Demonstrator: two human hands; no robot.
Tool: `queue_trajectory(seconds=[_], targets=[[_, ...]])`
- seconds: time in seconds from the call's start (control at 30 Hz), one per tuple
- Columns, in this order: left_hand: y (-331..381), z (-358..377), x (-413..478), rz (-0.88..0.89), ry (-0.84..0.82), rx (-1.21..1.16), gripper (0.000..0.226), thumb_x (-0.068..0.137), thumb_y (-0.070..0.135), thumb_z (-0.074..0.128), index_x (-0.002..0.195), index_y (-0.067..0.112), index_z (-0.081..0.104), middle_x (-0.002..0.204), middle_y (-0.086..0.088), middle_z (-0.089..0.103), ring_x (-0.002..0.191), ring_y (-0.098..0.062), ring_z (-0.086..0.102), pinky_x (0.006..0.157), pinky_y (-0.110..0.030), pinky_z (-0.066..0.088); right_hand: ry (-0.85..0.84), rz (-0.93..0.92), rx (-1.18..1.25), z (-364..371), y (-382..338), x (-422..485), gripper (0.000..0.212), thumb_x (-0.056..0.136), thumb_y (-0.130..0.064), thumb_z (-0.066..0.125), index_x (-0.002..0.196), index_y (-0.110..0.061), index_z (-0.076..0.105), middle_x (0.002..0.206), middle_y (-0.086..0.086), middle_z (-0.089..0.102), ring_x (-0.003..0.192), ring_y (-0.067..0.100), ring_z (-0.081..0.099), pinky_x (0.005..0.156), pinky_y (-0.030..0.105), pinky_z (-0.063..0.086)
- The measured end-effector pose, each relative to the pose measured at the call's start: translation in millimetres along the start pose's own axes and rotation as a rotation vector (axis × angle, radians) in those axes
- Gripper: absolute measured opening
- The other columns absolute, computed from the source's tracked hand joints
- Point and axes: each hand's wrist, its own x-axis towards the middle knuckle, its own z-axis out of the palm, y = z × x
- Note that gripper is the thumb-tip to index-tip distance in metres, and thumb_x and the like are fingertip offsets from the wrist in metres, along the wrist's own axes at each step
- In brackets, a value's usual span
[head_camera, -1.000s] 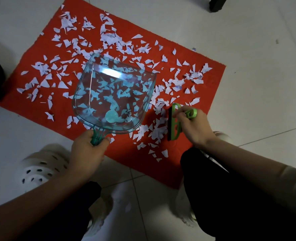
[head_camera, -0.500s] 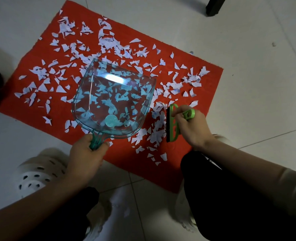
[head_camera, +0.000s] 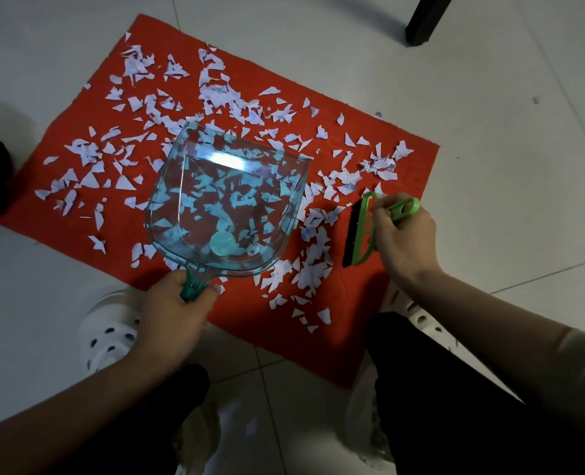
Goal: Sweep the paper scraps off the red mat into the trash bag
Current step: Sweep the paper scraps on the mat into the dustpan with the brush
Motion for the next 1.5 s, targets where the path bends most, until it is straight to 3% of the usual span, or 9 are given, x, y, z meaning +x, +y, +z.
queue_trajectory(seconds=[0.17, 0.3, 0.43, 0.53, 0.73, 0.97, 1.1, 1.3, 1.5], targets=[[6, 4, -1, 0.006, -0.018, -0.018, 0.02, 0.089, 0.018, 0.064, 0.071, 0.018, 0.055, 0.056, 0.006, 0.055, 0.054, -0.013, 0.053, 0.054, -0.027, 0.042, 0.148, 0.05, -0.048, -12, 4, 17, 0.031, 0.084, -0.037, 0.042, 0.085, -0.01, 0.058, 0.088, 0.014, 0.063, 0.075, 0.028, 0.06, 0.063, 0.041, 0.053], [8, 6, -2, 0.007, -0.024, -0.018, 0.023, 0.09, 0.016, 0.064, 0.069, 0.019, 0.053, 0.057, 0.005, 0.054, 0.052, -0.011, 0.052, 0.051, -0.026, 0.04, 0.209, 0.062, -0.128, -19, 1, 21, 0.004, 0.097, -0.017, 0.047, 0.094, -0.016, 0.048, 0.118, 0.017, 0.052, 0.09, 0.024, 0.052, 0.084, 0.038, 0.048], [9, 7, 1, -0.008, -0.017, -0.006, 0.022, 0.09, 0.016, 0.063, 0.07, 0.015, 0.054, 0.056, -0.002, 0.054, 0.048, -0.014, 0.051, 0.048, -0.028, 0.041, 0.121, 0.121, -0.198, -14, 9, 28, 0.024, 0.099, -0.018, 0.044, 0.119, -0.005, 0.052, 0.128, 0.016, 0.048, 0.103, 0.026, 0.053, 0.097, 0.041, 0.048], [11, 8, 2, -0.022, -0.02, 0.004, 0.021, 0.09, 0.017, 0.063, 0.072, 0.011, 0.054, 0.056, -0.006, 0.053, 0.048, -0.016, 0.051, 0.049, -0.03, 0.042, 0.031, 0.11, -0.243, -3, 11, 30, 0.028, 0.098, -0.022, 0.044, 0.113, -0.006, 0.06, 0.113, 0.015, 0.061, 0.101, 0.031, 0.06, 0.092, 0.045, 0.052], [15, 9, 5, -0.046, -0.016, -0.009, 0.022, 0.09, 0.014, 0.061, 0.072, 0.009, 0.051, 0.056, -0.007, 0.052, 0.047, -0.015, 0.049, 0.047, -0.029, 0.042, -0.082, -0.007, -0.148, 8, -1, 27, 0.025, 0.099, -0.015, 0.044, 0.095, -0.004, 0.067, 0.076, 0.009, 0.063, 0.055, 0.01, 0.049, 0.041, 0.008, 0.035], [15, 10, 13, -0.061, 0.002, -0.043, 0.02, 0.09, 0.013, 0.062, 0.075, 0.003, 0.052, 0.06, -0.013, 0.051, 0.048, -0.017, 0.049, 0.047, -0.031, 0.043, 0.098, -0.038, -0.224, 0, 12, 44, 0.031, 0.085, -0.031, 0.034, 0.082, -0.013, 0.06, 0.094, 0.015, 0.063, 0.078, 0.028, 0.056, 0.071, 0.032, 0.045], [15, 10, 14, -0.066, -0.005, -0.032, 0.018, 0.09, 0.013, 0.062, 0.078, 0.004, 0.053, 0.063, -0.013, 0.053, 0.052, -0.018, 0.051, 0.048, -0.03, 0.044, 0.016, -0.022, -0.256, 9, 9, 43, 0.026, 0.096, -0.021, 0.044, 0.104, -0.012, 0.067, 0.111, 0.012, 0.061, 0.097, 0.027, 0.058, 0.089, 0.041, 0.05], [15, 7, 13, -0.028, 0.031, 0.036, 0.013, 0.09, 0.014, 0.062, 0.08, 0.011, 0.053, 0.066, -0.004, 0.055, 0.057, -0.015, 0.054, 0.05, -0.025, 0.043, -0.085, -0.08, -0.095, 19, 1, 37, 0.021, 0.098, -0.016, 0.046, 0.105, -0.014, 0.066, 0.091, 0.004, 0.065, 0.07, 0.011, 0.057, 0.059, 0.021, 0.043], [15, 4, 13, -0.031, 0.061, 0.062, 0.01, 0.09, 0.019, 0.063, 0.086, 0.015, 0.055, 0.076, 0.001, 0.058, 0.073, -0.018, 0.057, 0.066, -0.033, 0.052, 0.091, -0.04, -0.109, 7, 8, 43, 0.022, 0.096, -0.015, 0.044, 0.102, -0.012, 0.066, 0.105, 0.009, 0.065, 0.093, 0.024, 0.061, 0.082, 0.038, 0.053]])
